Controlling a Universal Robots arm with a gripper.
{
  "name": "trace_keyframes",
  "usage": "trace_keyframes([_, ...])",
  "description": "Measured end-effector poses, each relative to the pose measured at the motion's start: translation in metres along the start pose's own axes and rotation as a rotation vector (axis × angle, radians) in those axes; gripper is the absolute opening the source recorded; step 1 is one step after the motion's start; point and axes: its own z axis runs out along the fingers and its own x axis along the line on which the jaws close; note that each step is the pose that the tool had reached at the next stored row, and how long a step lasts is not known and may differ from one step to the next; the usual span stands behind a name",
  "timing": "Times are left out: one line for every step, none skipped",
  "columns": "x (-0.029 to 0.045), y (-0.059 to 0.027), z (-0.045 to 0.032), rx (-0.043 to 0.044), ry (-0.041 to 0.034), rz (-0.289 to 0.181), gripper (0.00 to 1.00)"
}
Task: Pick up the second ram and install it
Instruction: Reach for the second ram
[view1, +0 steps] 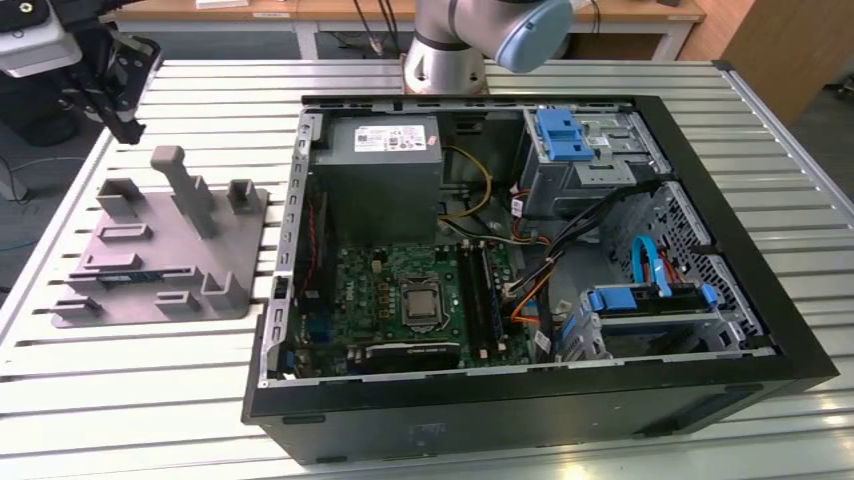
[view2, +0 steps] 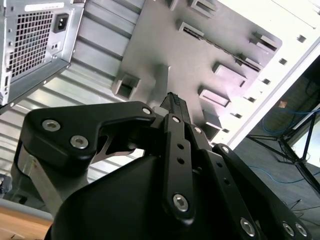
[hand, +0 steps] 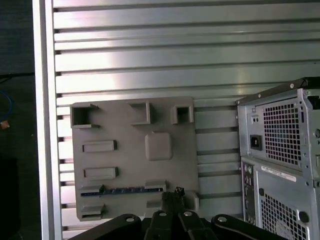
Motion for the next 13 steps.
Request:
trace_keyframes([0.0021, -0.0003, 0.0015, -0.0001, -0.0001, 0.0, 0.1])
trace_keyframes([0.0042, -0.0007, 0.0028, -0.0001, -0.0002, 0.0, 0.1])
trace_keyframes([0.0062, -0.0011, 0.0038, -0.0001, -0.0003, 0.0, 0.1])
trace_keyframes([0.0083, -0.0015, 0.0047, 0.0, -0.0002, 0.0, 0.1])
trace_keyframes([0.0106, -0.0021, 0.0056, 0.0001, -0.0002, 0.0, 0.1])
trace_keyframes([0.0125, -0.0026, 0.0063, 0.0002, -0.0001, 0.0, 0.1])
trace_keyframes([0.0139, -0.003, 0.007, 0.0003, -0.0001, 0.0, 0.1])
trace_keyframes([0.0151, -0.0035, 0.0077, 0.0004, -0.0002, 0.0, 0.1])
trace_keyframes([0.0163, -0.0039, 0.0082, 0.0004, -0.0002, 0.0, 0.1])
trace_keyframes([0.0176, -0.0042, 0.0087, 0.0004, -0.0002, 0.0, 0.1])
trace_keyframes([0.0189, -0.0045, 0.0092, 0.0004, -0.0003, 0.0, 0.1])
trace_keyframes([0.0202, -0.0047, 0.0096, 0.0004, -0.0002, 0.0, 0.1])
trace_keyframes([0.0214, -0.0049, 0.01, 0.0005, -0.0001, 0.0, 0.1])
